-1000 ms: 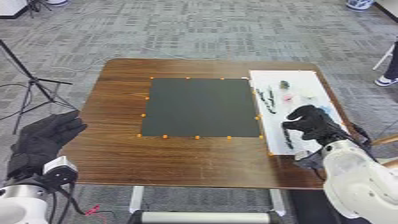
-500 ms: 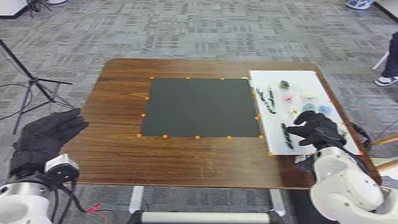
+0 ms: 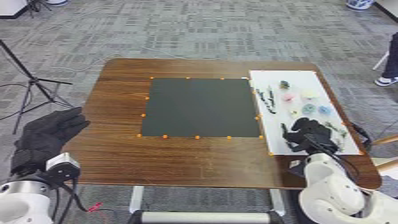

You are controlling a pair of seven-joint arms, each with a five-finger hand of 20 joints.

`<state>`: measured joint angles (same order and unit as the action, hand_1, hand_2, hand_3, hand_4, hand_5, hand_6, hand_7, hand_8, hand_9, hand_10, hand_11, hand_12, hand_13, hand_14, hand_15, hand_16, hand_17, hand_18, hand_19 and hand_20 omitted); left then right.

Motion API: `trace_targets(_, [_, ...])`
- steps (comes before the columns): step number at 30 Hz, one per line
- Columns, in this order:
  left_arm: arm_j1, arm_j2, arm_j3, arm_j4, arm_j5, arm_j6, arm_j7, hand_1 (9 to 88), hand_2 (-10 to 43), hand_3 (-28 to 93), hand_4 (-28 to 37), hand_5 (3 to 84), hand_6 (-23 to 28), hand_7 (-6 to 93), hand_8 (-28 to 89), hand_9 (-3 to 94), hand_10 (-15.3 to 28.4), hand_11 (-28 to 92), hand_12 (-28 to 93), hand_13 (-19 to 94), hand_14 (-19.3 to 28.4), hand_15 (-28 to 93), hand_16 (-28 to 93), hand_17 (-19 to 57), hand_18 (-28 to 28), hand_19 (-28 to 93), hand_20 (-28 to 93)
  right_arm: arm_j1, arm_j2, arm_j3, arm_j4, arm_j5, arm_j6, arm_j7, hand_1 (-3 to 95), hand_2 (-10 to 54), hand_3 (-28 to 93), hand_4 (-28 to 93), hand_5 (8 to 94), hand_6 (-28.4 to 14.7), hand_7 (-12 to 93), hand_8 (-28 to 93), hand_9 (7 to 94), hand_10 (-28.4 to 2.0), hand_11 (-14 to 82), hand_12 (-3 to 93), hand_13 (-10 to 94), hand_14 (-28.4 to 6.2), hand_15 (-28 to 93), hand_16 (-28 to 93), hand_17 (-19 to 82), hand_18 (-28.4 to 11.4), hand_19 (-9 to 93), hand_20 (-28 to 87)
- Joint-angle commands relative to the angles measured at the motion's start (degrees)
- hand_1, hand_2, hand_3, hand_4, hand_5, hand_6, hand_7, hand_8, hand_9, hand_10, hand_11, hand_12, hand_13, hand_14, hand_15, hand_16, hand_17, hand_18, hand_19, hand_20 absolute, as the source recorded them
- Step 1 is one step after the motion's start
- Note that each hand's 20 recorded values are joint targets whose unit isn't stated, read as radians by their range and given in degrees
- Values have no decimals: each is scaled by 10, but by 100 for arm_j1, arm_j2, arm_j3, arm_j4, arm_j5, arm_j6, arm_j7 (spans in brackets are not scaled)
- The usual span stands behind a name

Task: Arrange flowers

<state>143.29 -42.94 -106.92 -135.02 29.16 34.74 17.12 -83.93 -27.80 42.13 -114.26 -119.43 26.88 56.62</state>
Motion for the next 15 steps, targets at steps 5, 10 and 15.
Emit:
trace_targets(5, [-51,-135,8,20,101,-138,-117,260,48,855,-229,540,141,183,-108,458,214,378,108,330,243,564,-103,-56,179,463,112,345,-227,-542,327,-316,-187,359,357,-65,801,-253,529,-38,341,-192,585,-177,324,170,569,-150,715,153,202,-230,843,24])
trace_targets(10, [-111,-149,8,40,150,-173,-172,261,46,854,-229,540,141,183,-108,458,214,379,108,330,243,565,-103,-56,179,463,112,472,-351,-796,546,-520,-295,544,366,-81,805,-255,528,-39,345,-192,588,-174,354,178,575,-149,721,154,208,-230,854,10])
trace_targets(15, [-117,-232,-59,40,235,-226,-289,261,46,852,-228,540,141,183,-108,457,214,379,108,330,243,564,-103,-56,179,462,112,495,-522,-1053,781,-904,-433,751,389,-94,804,-262,527,-44,376,-194,591,-172,414,185,584,-143,726,156,214,-228,871,-20])
